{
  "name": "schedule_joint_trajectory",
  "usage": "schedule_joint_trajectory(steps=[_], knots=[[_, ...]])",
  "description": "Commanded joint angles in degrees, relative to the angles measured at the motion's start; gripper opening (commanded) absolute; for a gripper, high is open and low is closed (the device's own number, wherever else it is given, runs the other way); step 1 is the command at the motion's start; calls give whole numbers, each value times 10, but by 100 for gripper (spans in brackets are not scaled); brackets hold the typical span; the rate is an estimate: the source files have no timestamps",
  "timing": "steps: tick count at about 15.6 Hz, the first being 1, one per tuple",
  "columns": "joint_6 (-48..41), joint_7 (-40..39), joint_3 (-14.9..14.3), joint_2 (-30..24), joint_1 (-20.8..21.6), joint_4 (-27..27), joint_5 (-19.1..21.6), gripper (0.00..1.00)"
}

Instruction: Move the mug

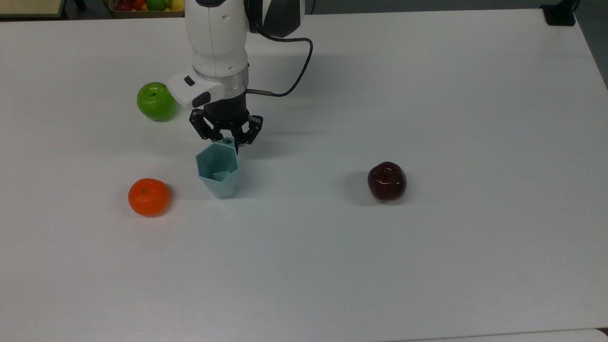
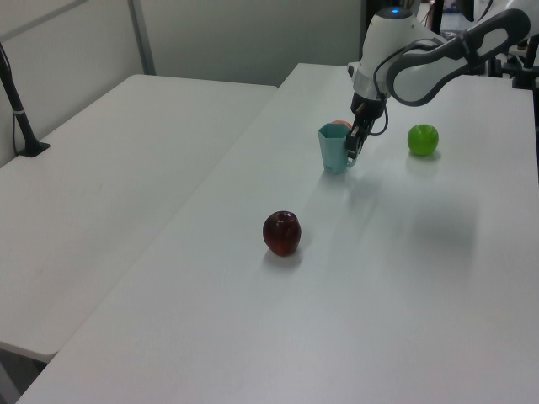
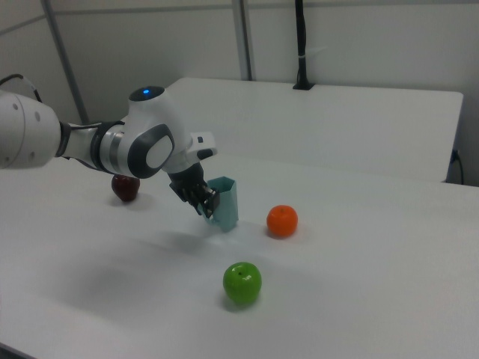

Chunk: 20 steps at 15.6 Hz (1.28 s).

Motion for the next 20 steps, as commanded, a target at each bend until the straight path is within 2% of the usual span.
schedule_joint_trajectory(steps=[1,3,8,15,18,20], knots=[[-68,-7,-3,-62,2,-12,-5,16],[-78,-7,-3,-97,1,-41,-2,14],[-72,-54,-3,-194,0,-157,-2,14],[-22,-65,-3,-221,18,-260,-2,14],[-22,-70,-3,-221,22,-266,-2,15],[-22,-70,-3,-218,26,-266,-2,18]])
